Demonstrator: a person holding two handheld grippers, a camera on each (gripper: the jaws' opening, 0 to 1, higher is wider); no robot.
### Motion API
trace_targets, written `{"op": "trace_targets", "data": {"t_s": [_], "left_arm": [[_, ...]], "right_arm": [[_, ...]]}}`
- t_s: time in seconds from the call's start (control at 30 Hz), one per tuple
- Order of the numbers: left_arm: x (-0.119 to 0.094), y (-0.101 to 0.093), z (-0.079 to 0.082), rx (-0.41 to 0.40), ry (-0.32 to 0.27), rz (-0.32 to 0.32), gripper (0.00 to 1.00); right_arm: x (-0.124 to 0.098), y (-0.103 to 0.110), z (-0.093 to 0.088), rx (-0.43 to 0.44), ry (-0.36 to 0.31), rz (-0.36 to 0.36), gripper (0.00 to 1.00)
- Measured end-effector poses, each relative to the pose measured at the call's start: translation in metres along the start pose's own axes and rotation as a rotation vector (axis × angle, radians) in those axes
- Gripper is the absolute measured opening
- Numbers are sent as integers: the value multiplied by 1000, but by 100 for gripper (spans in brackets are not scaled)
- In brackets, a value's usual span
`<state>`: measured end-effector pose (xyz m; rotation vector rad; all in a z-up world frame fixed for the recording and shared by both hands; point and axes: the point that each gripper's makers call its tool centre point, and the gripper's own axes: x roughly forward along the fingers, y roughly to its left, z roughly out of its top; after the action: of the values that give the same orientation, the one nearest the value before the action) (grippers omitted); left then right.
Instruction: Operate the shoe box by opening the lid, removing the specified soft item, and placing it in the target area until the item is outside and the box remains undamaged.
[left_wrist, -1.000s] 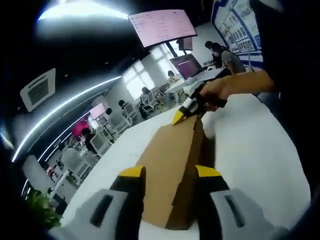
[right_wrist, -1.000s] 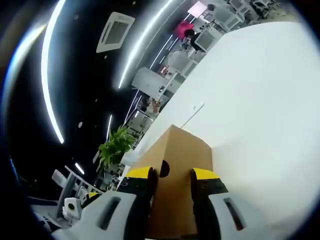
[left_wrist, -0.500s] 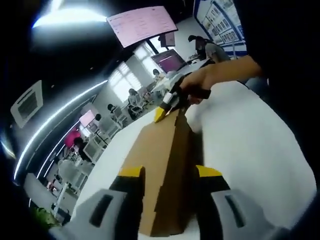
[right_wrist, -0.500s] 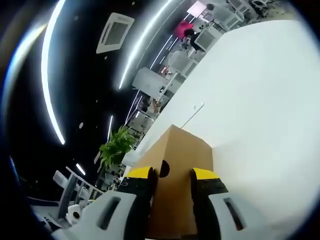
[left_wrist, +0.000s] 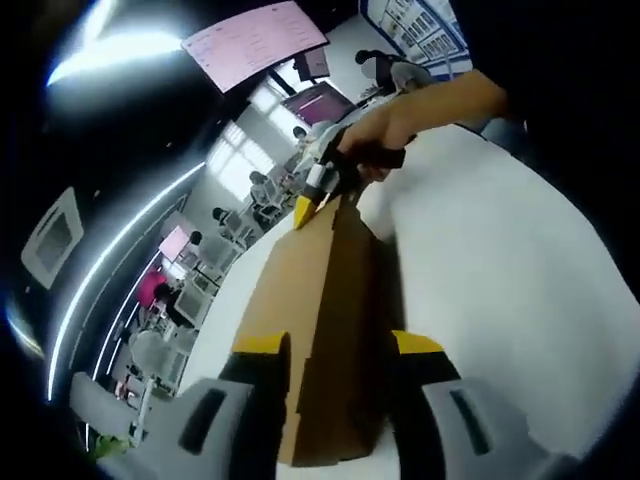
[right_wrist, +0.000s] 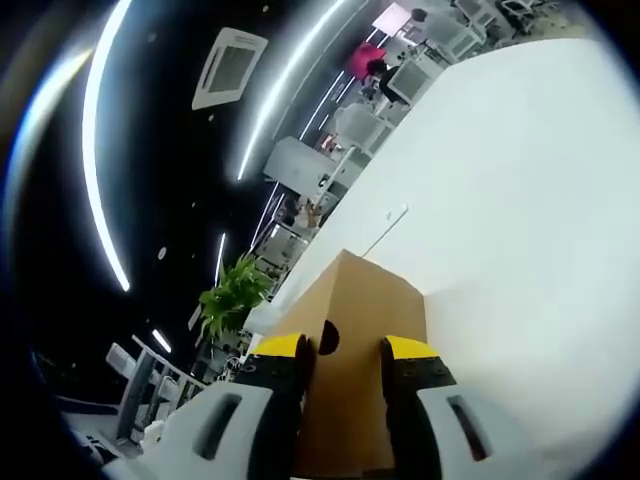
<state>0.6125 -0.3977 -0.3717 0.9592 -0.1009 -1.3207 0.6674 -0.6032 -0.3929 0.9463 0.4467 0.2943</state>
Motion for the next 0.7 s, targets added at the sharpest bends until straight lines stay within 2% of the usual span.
{"op": "trace_targets", "data": {"t_s": [0.2, 0.27, 0.4, 0.6, 0.63, 0.67, 0.7], "left_arm": [[3, 3, -10, 38, 40, 23, 37], [4, 6, -17, 102, 86, 48, 37], [5, 4, -16, 91, 80, 47, 37], [6, 6, -22, 110, 102, 56, 35], [7, 5, -25, 120, 114, 58, 35], [7, 6, -30, 160, 150, 60, 35], [8, 7, -29, 196, 140, 70, 35]], "right_arm": [[0, 2, -1, 3, -1, 3, 30], [0, 2, -1, 3, -1, 3, 30], [0, 1, 0, 3, 0, 4, 30], [0, 1, 1, 3, 0, 4, 30], [0, 1, 1, 2, 0, 3, 30], [0, 1, 1, 2, -2, 2, 30], [0, 1, 1, 4, -3, 3, 30]]}}
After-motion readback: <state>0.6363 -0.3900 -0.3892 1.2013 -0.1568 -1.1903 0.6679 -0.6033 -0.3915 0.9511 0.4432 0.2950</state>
